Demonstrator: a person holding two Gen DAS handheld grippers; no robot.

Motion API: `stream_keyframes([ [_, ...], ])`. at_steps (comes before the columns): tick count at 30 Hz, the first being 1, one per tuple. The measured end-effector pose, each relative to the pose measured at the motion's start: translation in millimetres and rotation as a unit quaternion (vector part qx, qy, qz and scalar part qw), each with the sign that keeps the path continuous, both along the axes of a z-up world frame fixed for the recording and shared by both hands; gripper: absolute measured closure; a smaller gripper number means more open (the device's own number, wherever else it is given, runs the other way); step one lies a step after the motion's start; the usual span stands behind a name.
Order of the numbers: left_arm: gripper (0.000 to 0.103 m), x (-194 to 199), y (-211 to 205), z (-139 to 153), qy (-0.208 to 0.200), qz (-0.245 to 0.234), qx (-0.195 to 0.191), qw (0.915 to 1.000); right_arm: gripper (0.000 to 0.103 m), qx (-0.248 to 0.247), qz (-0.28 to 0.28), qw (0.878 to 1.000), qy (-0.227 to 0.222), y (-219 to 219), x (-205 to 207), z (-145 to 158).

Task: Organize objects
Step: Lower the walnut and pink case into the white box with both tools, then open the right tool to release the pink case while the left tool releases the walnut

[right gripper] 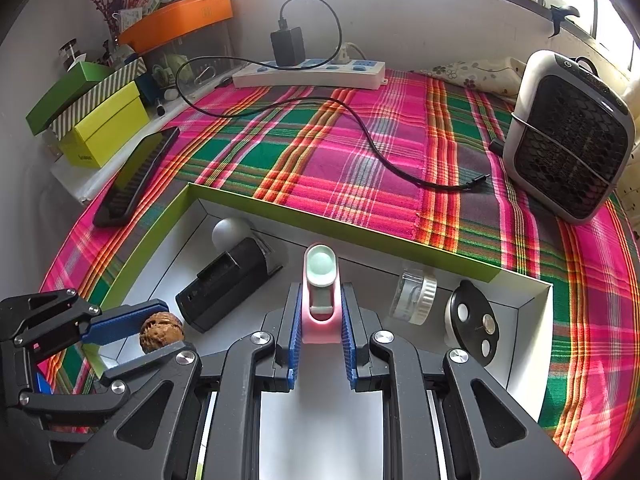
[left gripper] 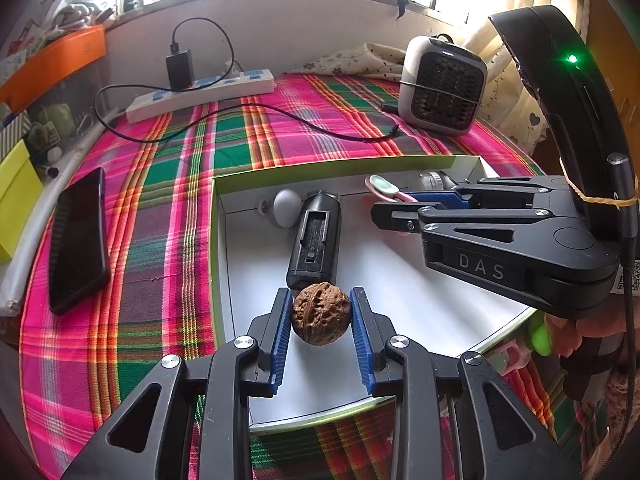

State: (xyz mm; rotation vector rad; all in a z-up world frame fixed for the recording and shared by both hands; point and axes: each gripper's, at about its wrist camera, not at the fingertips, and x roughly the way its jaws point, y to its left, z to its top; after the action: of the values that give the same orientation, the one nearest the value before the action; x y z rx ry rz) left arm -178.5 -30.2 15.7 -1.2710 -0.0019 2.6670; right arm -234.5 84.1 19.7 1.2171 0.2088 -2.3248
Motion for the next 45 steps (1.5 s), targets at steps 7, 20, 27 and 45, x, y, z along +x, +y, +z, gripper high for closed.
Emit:
stream_keyframes([
  [7, 0.076, -0.1, 0.3, -0.6, -0.001, 0.0, -0.001, 1.0, 0.085, 0.002, -0.001, 1.0, -0.002, 0.0, -0.6, -0.9],
  [20, 0.076, -0.5, 2.9, -2.4, -0.002, 0.002, -0.009, 1.0, 0.085, 0.001, -0.002, 1.0, -0.003, -0.2, -0.4, -0.7],
  [27, 0.076, -0.5, 2.7, -2.8, -0.002, 0.002, -0.01, 0.9999, 0.084, 0.004, -0.003, 1.0, -0.003, 0.0, -0.2, -1.0],
  [45, 0.073, 0.6, 3.0, -2.6, -0.002, 0.001, -0.01, 0.9999, 0.068, 0.003, -0.01, 1.0, 0.001, 2.4, 0.1, -0.7],
])
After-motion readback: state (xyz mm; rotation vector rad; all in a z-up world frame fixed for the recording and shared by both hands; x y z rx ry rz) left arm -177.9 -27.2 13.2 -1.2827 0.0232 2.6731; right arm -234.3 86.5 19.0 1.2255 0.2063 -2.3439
